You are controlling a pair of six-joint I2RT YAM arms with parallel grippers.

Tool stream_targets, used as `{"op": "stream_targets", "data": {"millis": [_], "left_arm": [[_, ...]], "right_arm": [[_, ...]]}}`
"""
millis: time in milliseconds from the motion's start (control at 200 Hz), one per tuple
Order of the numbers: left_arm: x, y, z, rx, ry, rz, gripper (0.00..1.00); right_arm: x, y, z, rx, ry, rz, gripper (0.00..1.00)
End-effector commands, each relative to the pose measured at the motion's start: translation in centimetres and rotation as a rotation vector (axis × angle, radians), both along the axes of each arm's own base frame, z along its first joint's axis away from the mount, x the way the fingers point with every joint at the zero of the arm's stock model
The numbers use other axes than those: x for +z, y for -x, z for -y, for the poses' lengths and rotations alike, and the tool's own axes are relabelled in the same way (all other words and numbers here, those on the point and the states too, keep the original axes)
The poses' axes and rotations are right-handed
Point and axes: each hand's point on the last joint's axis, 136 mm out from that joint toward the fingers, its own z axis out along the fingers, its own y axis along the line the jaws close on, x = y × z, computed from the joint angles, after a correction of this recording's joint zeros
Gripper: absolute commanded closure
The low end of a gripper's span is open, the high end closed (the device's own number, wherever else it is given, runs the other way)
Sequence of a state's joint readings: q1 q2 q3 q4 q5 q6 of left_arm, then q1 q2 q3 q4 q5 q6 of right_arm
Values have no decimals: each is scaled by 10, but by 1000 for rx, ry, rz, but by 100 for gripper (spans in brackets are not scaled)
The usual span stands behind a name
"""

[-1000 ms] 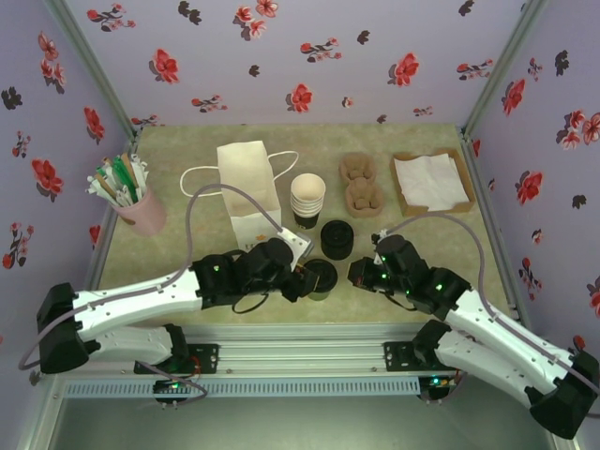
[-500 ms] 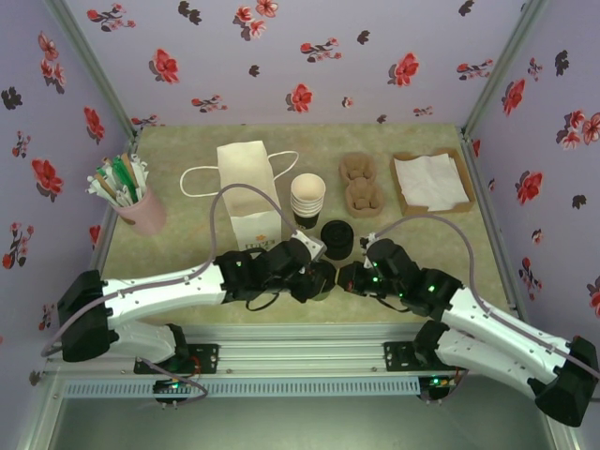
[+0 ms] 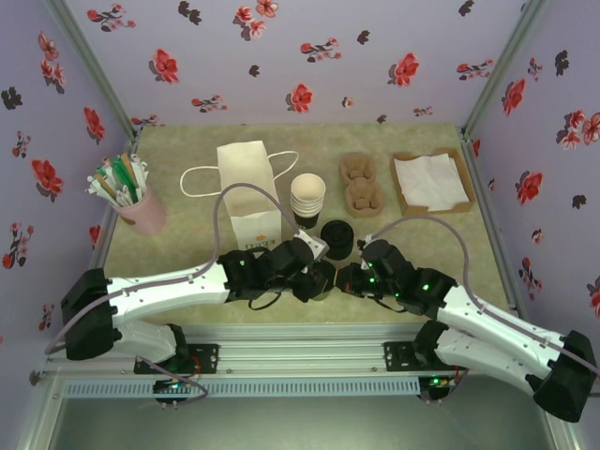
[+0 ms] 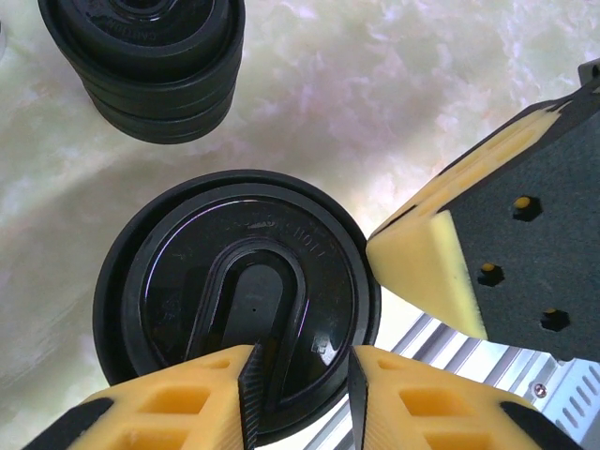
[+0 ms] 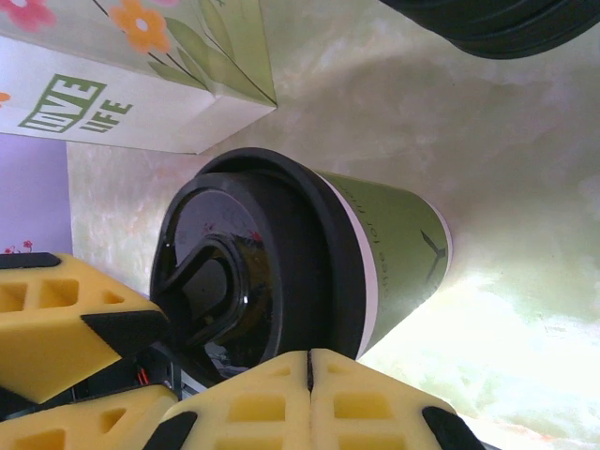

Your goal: Pack the takeout coffee

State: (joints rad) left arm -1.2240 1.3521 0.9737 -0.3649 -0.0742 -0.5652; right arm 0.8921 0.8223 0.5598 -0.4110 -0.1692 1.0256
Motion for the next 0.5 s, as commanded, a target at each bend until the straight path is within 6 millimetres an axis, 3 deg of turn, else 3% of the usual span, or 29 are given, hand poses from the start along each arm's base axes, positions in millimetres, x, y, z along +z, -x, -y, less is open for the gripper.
{"op": "stream_targets", "data": {"millis": [0, 495], "left_arm": [[3, -3, 6, -14, 7, 13, 67], [-9, -4, 3, -2, -10, -1, 68]], "right_arm": [[-8, 2, -1, -1, 3, -12, 100], [-38, 13, 11, 13, 154, -91, 100]]}}
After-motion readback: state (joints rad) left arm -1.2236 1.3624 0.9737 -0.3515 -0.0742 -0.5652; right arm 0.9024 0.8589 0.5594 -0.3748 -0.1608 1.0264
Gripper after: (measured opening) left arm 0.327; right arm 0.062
